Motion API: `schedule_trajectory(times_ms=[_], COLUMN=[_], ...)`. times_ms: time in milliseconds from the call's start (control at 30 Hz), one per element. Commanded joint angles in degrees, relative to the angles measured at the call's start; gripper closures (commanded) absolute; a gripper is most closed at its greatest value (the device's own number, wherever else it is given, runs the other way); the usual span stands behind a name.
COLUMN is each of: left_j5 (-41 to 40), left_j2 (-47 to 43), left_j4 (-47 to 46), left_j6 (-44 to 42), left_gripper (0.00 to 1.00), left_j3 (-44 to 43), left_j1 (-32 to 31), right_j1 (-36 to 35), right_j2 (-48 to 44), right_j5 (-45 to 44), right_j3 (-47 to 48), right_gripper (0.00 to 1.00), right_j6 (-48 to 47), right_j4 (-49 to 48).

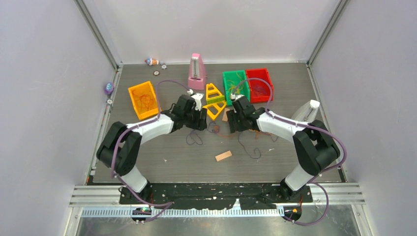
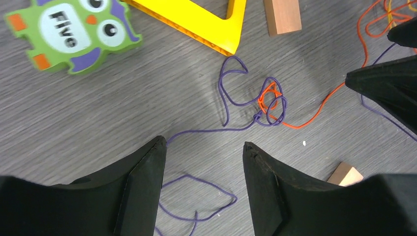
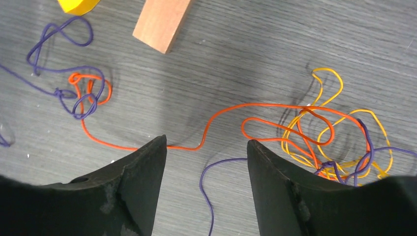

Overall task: Untangle the cables
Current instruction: Untie the cable.

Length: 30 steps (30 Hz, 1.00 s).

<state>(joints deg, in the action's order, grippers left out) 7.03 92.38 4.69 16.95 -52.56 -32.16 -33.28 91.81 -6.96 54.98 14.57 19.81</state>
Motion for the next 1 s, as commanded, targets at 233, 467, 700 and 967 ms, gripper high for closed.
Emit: schedule_trajectory(times_ms=[233,467,700,967], left_j5=[6.9,12.5,15.1,6.7], left_j2=[9.3,15.8,14.1,2.2], left_j4=[7.9,13.4,11.8,1.1], left_j6=[-2.4,-2.9,-2.5,0.9], left_gripper=[0.41,0.62,1.00,1.00], left_j3=[-9.3,-14.2,-13.0,-1.9], left_j1=[-0.3,-0.2,0.0,3.5], right_j1=[-0.2,-0.2,2.9,13.6], right_j2=[3.1,1.8,-2.3,-19.0], right_j5=[0.1,0.2,-1.7,-3.3], right_j3=[-0.8,-1.4,-3.7,-13.4], right_gripper=[0.83,0.93,0.95,0.95], right_j6=[5.6,5.9,6.8,7.7], right_j4=[-7.0,-7.4,-5.8,-5.7])
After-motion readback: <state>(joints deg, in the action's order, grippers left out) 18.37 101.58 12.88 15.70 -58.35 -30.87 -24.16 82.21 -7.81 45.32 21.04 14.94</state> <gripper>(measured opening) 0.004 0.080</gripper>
